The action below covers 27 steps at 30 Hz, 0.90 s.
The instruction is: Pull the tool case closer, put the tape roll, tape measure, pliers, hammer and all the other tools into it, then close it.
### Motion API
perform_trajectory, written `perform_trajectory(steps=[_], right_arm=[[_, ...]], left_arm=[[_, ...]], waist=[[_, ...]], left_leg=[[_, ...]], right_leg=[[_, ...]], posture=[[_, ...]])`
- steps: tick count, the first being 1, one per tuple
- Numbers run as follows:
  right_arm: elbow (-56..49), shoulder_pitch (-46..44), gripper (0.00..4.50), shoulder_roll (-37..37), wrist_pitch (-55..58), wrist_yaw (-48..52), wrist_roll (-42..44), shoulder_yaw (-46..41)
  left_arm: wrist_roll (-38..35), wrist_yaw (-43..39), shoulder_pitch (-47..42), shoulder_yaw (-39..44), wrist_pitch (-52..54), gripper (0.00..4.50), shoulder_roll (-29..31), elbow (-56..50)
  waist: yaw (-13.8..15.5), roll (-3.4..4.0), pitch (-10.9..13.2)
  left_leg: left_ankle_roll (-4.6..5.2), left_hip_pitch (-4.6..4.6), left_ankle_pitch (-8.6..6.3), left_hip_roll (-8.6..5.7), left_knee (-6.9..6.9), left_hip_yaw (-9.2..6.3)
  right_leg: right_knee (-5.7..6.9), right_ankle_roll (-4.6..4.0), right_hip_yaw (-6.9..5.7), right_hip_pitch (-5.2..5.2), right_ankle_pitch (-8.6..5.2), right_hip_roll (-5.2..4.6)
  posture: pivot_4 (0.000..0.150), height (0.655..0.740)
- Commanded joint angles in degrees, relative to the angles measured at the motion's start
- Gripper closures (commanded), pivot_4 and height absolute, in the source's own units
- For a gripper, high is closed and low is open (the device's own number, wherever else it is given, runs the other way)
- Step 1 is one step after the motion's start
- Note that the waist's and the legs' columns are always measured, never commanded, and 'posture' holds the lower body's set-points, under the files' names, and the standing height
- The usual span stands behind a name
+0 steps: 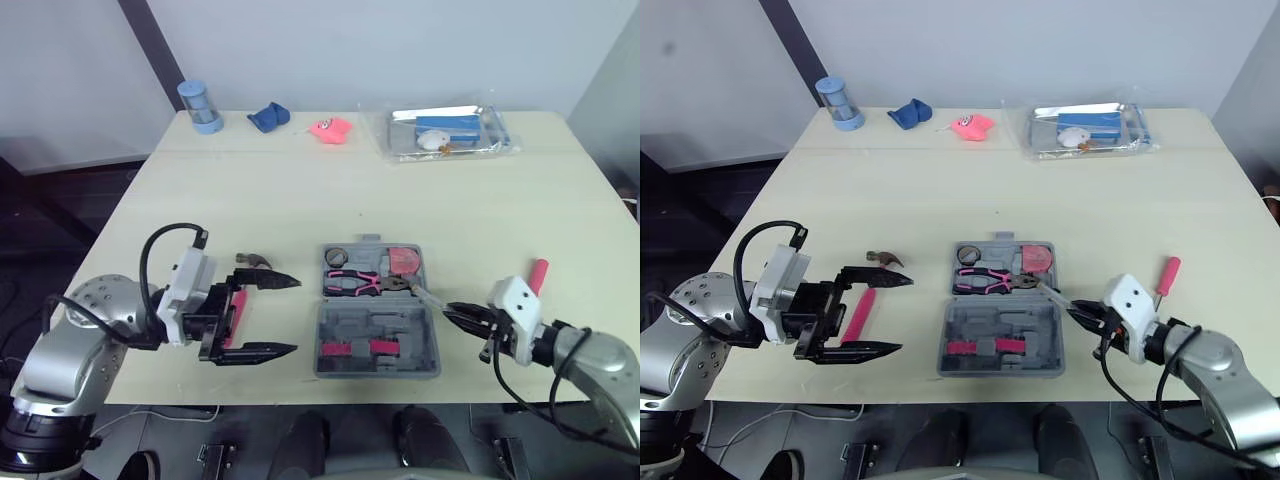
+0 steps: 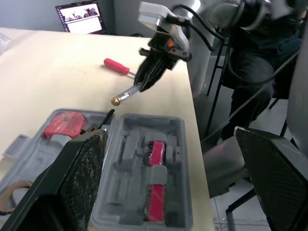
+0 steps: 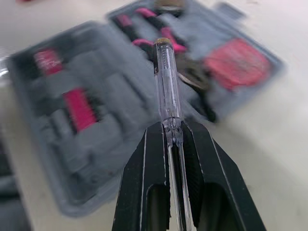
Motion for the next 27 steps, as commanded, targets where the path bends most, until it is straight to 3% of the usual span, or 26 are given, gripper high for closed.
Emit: perform_trajectory(steps=[1,6,13,27], right_arm=[[-0.9,-5.5,4.4,-0.9,3.2,1.7,-1.5,5.3],[0.5,-18.6,4.4,1.7,12.9,1.4,-4.6,16.1],[2.4,-28.7,4.4,4.8,20.9,1.3,-8.3,27.2],[9.8,-34.0,4.4,10.2,19.6,0.4,-15.6,35.7]], left_arm=[[0.9,-1.8,0.2,2.0,-2.3,0.0,1.2,1.1],[1.8,-5.3,0.7,2.7,-4.1,0.0,2.9,4.4],[2.4,-7.1,0.8,2.3,-5.3,0.0,3.4,6.5],[3.3,-7.9,1.0,2.8,-6.8,0.0,4.3,9.6]], waist=[[0.2,0.0,0.0],[0.2,-0.07,0.0],[0.2,-0.09,0.1],[0.0,-0.08,0.1]], left_leg=[[0.0,-0.01,0.0,0.0,0.0,-0.01],[0.0,-0.12,0.0,-0.01,0.03,-0.04],[-0.01,-0.21,0.0,-0.01,0.03,-0.12],[-0.01,-0.23,0.0,-0.01,0.03,-0.14]], right_leg=[[-0.01,0.0,-0.01,0.0,0.0,0.0],[-0.05,0.0,-0.06,-0.05,0.0,-0.02],[-0.03,-0.01,-0.14,-0.17,0.01,-0.02],[0.02,-0.01,-0.16,-0.25,0.01,-0.01]], posture=[[0.15,0.74],[0.15,0.74],[0.15,0.74],[0.15,0.74]])
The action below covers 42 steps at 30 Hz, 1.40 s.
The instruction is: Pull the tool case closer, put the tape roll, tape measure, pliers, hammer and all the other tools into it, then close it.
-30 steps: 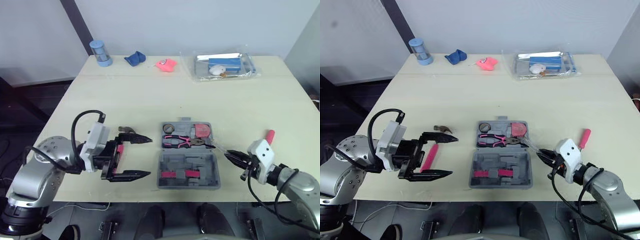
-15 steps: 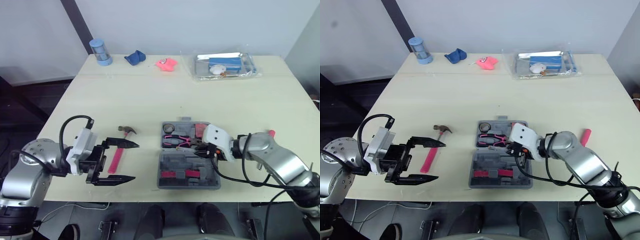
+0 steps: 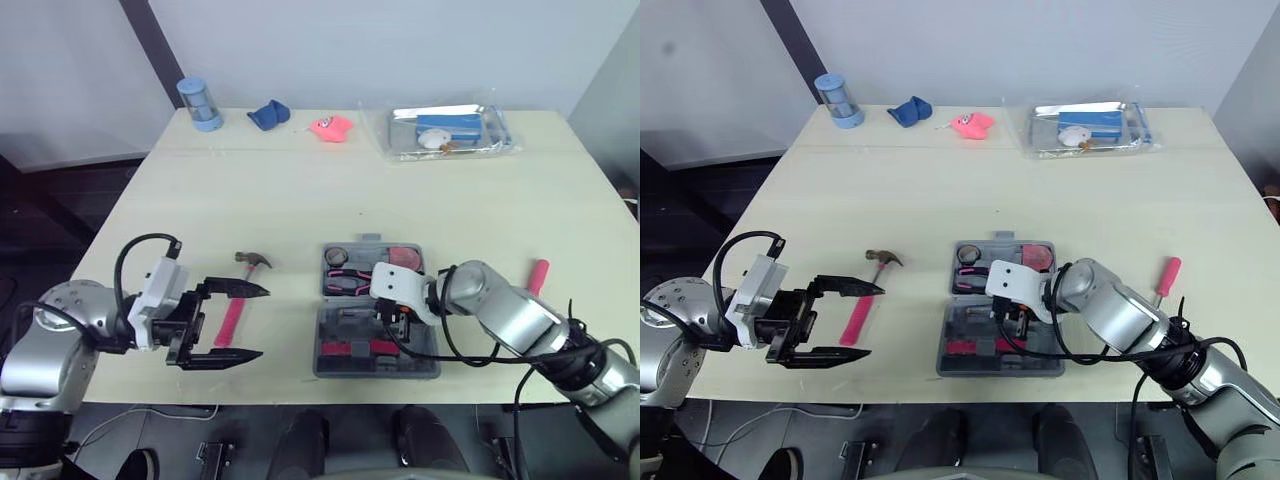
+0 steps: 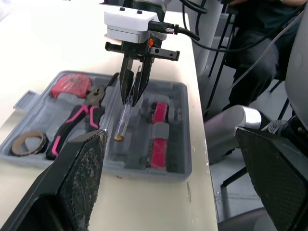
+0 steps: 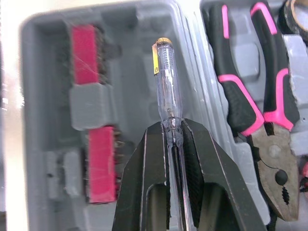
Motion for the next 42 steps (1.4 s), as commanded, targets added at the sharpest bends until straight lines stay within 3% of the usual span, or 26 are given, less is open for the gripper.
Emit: perform_trajectory(steps=[1,22,24,30,41,42], right_arm=[[0.7,-1.3,4.4,1.2,-1.8,0.0,-1.8,0.7],[7.8,-1.4,4.4,7.3,-8.4,1.6,-8.5,2.8],[7.9,-1.3,3.76,7.4,-8.9,1.7,-9.0,2.5],[6.7,-1.2,0.94,6.9,-9.1,2.3,-9.5,1.5],[3.1,0.1,0.94,5.6,-10.3,2.4,-8.0,-3.0],[3.4,0.6,1.16,5.9,-11.3,2.4,-7.5,-3.6]], left_arm=[[-0.2,-1.7,0.3,1.6,-1.0,0.0,0.9,-0.3],[-0.4,-1.1,2.0,2.1,-1.1,0.0,0.7,-1.1],[-0.3,-1.0,2.0,2.0,-1.0,0.0,0.6,-1.2],[-0.4,-0.8,2.3,1.7,-0.8,0.0,0.4,-1.7],[-0.6,0.1,2.4,1.5,-0.5,0.0,-0.3,-2.3],[-0.7,0.1,2.2,1.4,-0.5,0.0,-0.3,-2.1]], waist=[[0.0,0.0,0.0],[-0.7,0.0,0.0],[-1.1,0.01,0.0],[-1.3,0.0,0.0],[-1.3,0.01,0.0],[-1.2,0.0,0.0]], left_leg=[[0.0,0.0,0.0,0.0,0.0,0.0],[0.0,0.01,0.0,0.0,0.0,-0.02],[0.0,0.01,0.0,0.0,0.0,-0.03],[0.0,0.01,0.0,0.0,0.0,-0.04],[0.0,-0.01,0.0,0.0,0.0,-0.05],[0.0,-0.01,0.0,0.0,0.0,-0.05]], right_leg=[[0.01,0.0,0.0,-0.01,0.0,0.0],[0.04,0.0,0.0,-0.01,0.0,0.01],[0.04,0.0,-0.01,-0.01,0.0,0.01],[0.06,0.0,-0.01,-0.01,0.0,0.01],[0.04,0.0,-0.02,-0.01,0.0,0.0],[0.04,-0.01,-0.02,-0.01,0.0,0.0]], posture=[[0.15,0.74],[0.15,0.74],[0.15,0.74],[0.15,0.74],[0.15,0.74],[0.15,0.74]])
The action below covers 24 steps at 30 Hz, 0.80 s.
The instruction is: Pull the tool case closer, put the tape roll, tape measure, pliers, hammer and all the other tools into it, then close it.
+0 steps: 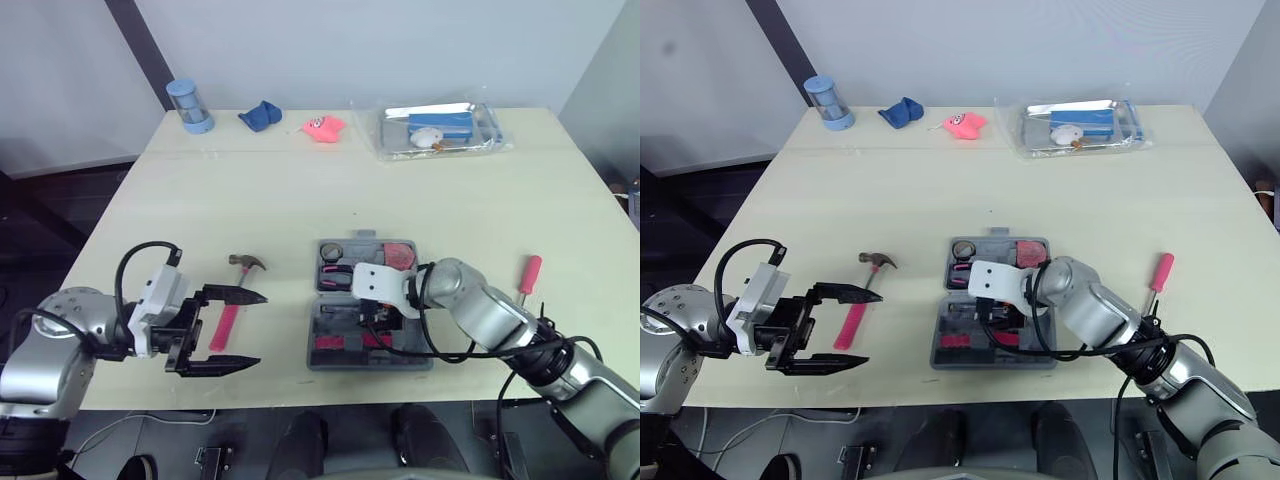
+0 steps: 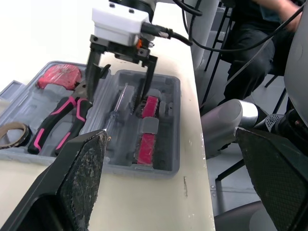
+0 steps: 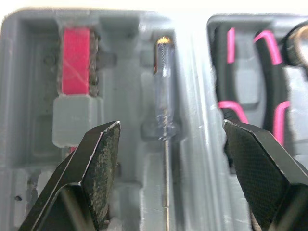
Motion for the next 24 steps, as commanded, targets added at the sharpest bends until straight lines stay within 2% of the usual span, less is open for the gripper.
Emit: perform_trajectory(steps=[1,3,7,8,13,24], right_arm=[[-1.6,1.7,1.46,0.7,-3.3,0.1,1.8,-3.4],[-0.9,2.8,2.13,0.9,-5.5,0.3,2.1,-4.0],[1.5,5.8,4.17,1.6,-12.6,-0.1,3.0,-6.0],[2.2,6.4,4.34,1.6,-14.2,-0.1,2.9,-6.3],[5.9,8.3,4.34,2.6,-20.7,-0.6,2.6,-7.4],[11.5,9.9,4.34,4.1,-26.3,-0.3,1.5,-7.9]], left_arm=[[-1.1,0.0,-0.2,1.4,0.0,0.0,-0.2,-1.0],[-1.2,0.0,-0.4,1.4,0.1,0.0,-0.3,-0.8],[-1.3,0.1,-0.9,1.5,0.5,0.0,-0.4,-0.4],[-1.4,0.0,-1.0,1.5,0.5,0.0,-0.4,-0.3],[-1.4,-0.1,-1.1,1.6,0.6,0.0,-0.4,0.1],[-1.3,0.2,-1.3,1.7,1.0,0.0,-0.4,-0.1]], waist=[[0.0,0.0,0.0],[0.0,0.0,0.0],[0.0,-0.01,0.0],[0.0,-0.01,0.0],[0.0,-0.01,0.0],[0.0,-0.01,0.0]], left_leg=[[0.0,0.0,0.0,0.0,0.0,-0.01],[0.0,-0.01,0.0,0.0,0.0,0.0],[0.0,0.0,0.0,0.0,0.0,0.0],[0.0,0.0,0.0,0.0,0.0,0.0],[0.0,0.0,0.0,0.0,0.0,0.01],[0.0,0.0,0.0,0.0,0.0,0.02]], right_leg=[[-0.01,0.0,0.0,0.0,0.0,0.0],[-0.01,0.0,0.0,0.0,0.0,0.0],[0.0,0.0,0.0,0.0,0.0,0.0],[0.0,0.0,0.0,0.0,0.0,0.0],[0.0,0.0,0.0,0.0,0.0,0.0],[0.0,0.0,0.0,0.01,0.0,0.0]], posture=[[0.15,0.74],[0.15,0.74],[0.15,0.74],[0.15,0.74],[0.15,0.74],[0.15,0.74]])
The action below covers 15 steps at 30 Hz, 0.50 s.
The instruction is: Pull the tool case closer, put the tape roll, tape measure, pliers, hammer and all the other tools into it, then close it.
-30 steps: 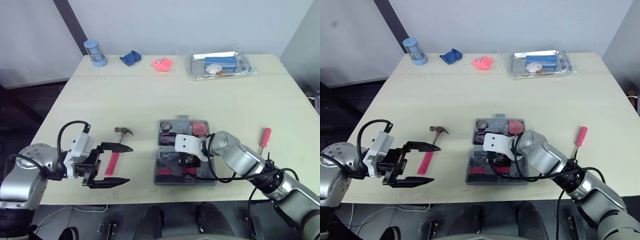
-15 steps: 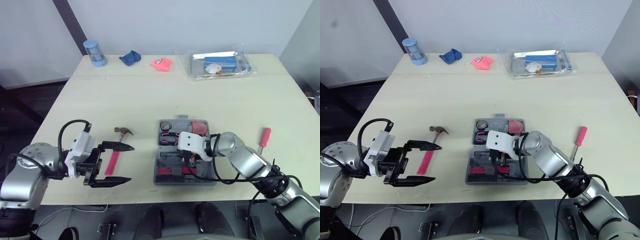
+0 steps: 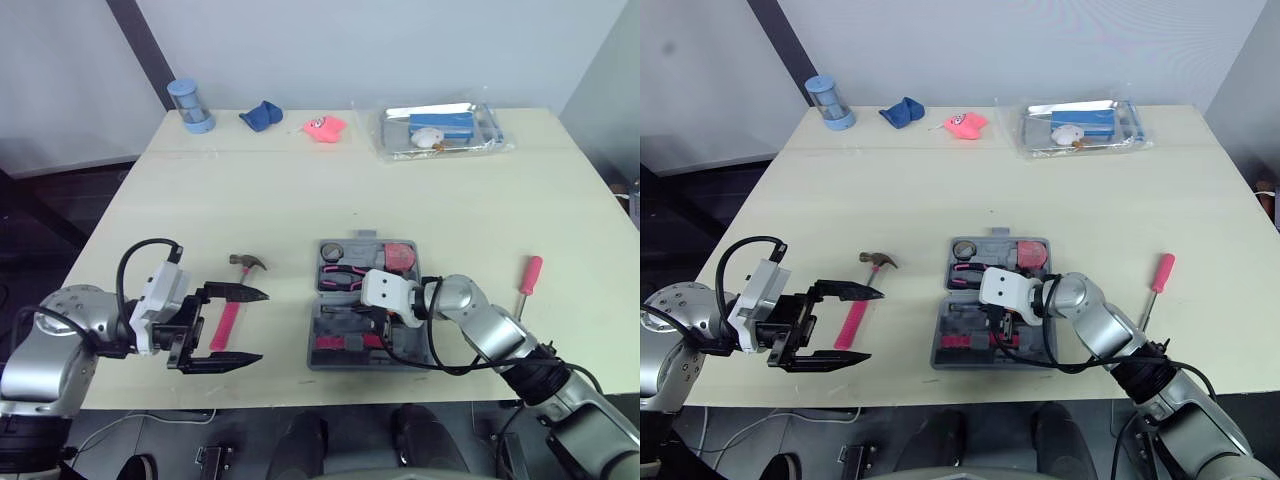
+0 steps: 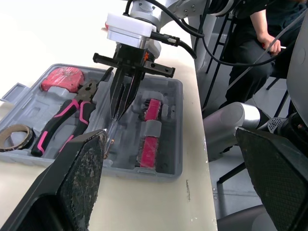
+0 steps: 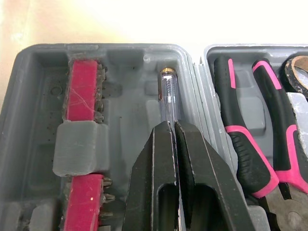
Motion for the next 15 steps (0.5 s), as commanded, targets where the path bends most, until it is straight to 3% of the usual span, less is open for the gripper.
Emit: perform_trajectory(steps=[1,9,15], right_arm=[[0.8,0.2,4.34,0.5,-2.6,-0.3,-0.4,-1.6],[5.9,0.0,4.34,1.4,-4.0,-0.4,-2.1,-1.7],[8.1,-0.2,4.34,2.5,1.4,0.7,-2.4,-1.7]], left_arm=[[-1.3,-0.2,-0.3,1.8,0.0,0.0,-0.1,-0.4],[-1.3,-0.2,0.0,2.2,0.1,0.0,0.1,-0.5],[-1.2,-0.1,-0.2,2.0,0.1,0.0,0.1,-0.6]], waist=[[0.0,0.0,0.0],[-0.1,0.0,0.0],[-0.1,-0.01,0.0]], left_leg=[[0.0,0.0,0.0,0.0,0.0,0.0],[0.0,0.03,0.0,0.0,0.0,0.0],[0.0,0.15,0.0,0.0,0.0,0.0]], right_leg=[[0.0,0.0,0.0,0.0,0.0,0.0],[0.01,0.0,0.0,0.01,0.0,0.0],[0.05,0.0,0.01,0.1,0.0,0.01]], posture=[[0.15,0.74],[0.15,0.74],[0.15,0.74]])
